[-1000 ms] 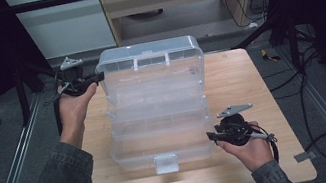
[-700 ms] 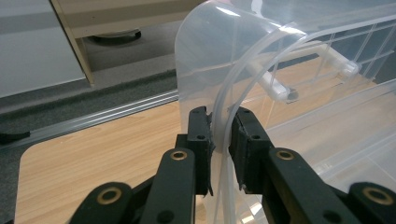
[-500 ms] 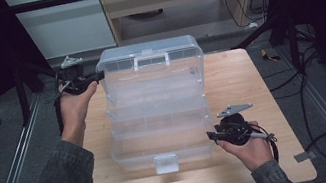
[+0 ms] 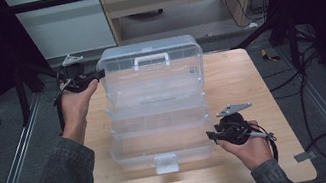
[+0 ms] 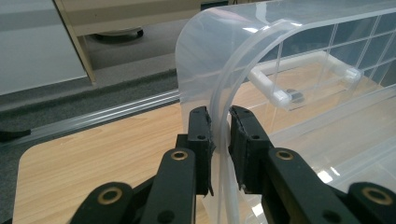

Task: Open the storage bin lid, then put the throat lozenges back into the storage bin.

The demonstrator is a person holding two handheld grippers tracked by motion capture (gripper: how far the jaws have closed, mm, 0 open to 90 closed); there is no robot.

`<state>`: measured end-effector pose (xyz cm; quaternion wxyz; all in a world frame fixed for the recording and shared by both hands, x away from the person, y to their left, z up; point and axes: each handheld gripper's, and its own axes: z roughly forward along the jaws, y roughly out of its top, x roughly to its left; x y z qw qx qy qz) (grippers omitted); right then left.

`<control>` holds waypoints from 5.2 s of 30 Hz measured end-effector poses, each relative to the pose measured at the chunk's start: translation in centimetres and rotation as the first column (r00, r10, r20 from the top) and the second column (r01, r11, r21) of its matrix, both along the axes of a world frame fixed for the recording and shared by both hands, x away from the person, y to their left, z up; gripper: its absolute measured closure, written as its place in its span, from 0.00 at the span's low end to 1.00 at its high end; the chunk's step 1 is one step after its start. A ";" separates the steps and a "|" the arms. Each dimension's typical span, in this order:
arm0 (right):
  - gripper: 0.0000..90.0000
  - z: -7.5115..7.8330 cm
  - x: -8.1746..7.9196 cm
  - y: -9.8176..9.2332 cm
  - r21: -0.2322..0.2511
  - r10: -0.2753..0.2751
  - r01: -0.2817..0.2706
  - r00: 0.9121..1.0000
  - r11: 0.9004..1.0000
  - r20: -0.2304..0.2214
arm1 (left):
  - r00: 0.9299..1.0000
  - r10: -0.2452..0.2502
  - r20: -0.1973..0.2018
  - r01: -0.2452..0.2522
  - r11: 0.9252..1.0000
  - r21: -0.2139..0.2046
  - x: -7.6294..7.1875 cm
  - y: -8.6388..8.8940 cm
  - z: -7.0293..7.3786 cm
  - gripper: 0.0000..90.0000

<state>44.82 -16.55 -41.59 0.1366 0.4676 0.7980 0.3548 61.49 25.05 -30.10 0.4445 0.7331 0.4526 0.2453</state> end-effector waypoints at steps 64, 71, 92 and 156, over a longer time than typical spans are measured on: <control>0.66 -0.4 0.4 -0.1 0.004 -0.005 0.005 1.000 1.000 -0.010 | 0.990 0.136 -0.033 -0.140 0.963 -0.229 4.9 -2.3 -2.0 0.86; 0.66 -0.4 0.4 -0.1 0.008 -0.006 0.006 1.000 1.000 -0.008 | 0.984 0.180 0.014 -0.174 0.967 -0.188 5.1 -2.7 -2.4 0.80; 0.61 1.2 0.1 -1.0 -0.026 -0.007 0.007 1.000 1.000 0.000 | 0.967 0.215 0.136 -0.171 0.944 -0.282 -4.2 2.1 -2.4 0.37; 0.17 -3.4 3.3 -7.1 -0.294 0.021 -0.082 0.978 0.952 -0.206 | 0.963 0.081 -0.257 -0.015 0.968 0.249 -11.4 7.7 -19.3 0.05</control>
